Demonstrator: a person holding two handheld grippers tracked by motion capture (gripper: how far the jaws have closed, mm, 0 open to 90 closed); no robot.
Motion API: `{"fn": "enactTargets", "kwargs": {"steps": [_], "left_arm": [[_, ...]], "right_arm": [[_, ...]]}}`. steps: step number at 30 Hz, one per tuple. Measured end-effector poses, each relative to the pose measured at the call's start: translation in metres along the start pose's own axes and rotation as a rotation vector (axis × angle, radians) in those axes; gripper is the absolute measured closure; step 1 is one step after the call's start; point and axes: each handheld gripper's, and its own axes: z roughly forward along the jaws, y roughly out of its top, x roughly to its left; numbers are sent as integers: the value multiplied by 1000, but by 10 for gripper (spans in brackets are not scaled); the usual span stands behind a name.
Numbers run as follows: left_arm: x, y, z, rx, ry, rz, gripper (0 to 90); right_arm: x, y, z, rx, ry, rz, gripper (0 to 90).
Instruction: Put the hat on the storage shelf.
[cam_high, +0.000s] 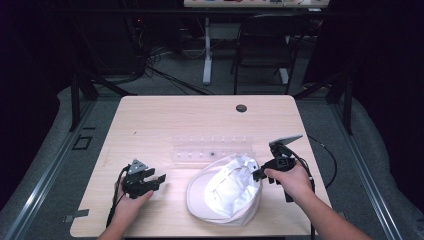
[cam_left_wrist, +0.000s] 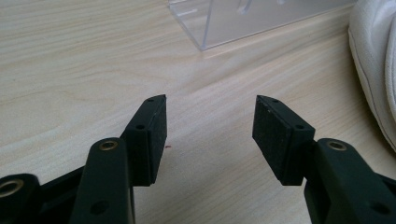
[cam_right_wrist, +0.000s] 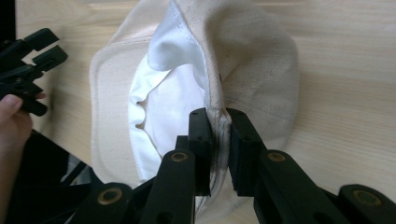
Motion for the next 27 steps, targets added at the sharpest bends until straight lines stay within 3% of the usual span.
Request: {"fn": "enactTargets", "kwargs": {"steps": [1, 3, 6, 7, 8, 11, 13, 14, 15, 18, 21, 27], "left_arm": [[0, 0, 0, 0, 0, 0, 457], [0, 0, 0, 1, 0, 1, 457], [0, 0, 1, -2, 3, 0, 456], [0, 0, 1, -1, 3, 2, 456], [0, 0, 1, -1, 3, 2, 456], [0, 0, 1, -1, 4, 2, 457], [0, 0, 0, 2, 1, 1, 457], [0, 0, 1, 1, 0, 2, 457], [0, 0, 1, 3, 2, 3, 457], [0, 0, 1, 2, 3, 3, 457], [0, 0, 0, 1, 2, 1, 457], [1, 0, 0, 9, -3, 3, 457]], "right_arm": [[0, 0, 0, 0, 0, 0, 814], [4, 1, -7, 1, -55, -20, 815], [6, 1, -11, -5, -72, -31, 815], [8, 2, -15, 7, -101, -48, 815], [10, 1, -16, -18, -109, -34, 815], [13, 2, -21, 5, -148, -48, 815], [15, 2, -23, -2, -163, -49, 816], [16, 3, -26, 20, -171, -62, 816], [19, 2, -26, -5, -178, -43, 816], [21, 3, -30, 18, -191, -63, 816], [27, 4, -36, 16, -237, -67, 817], [35, 7, -45, 19, -284, -89, 816]]}}
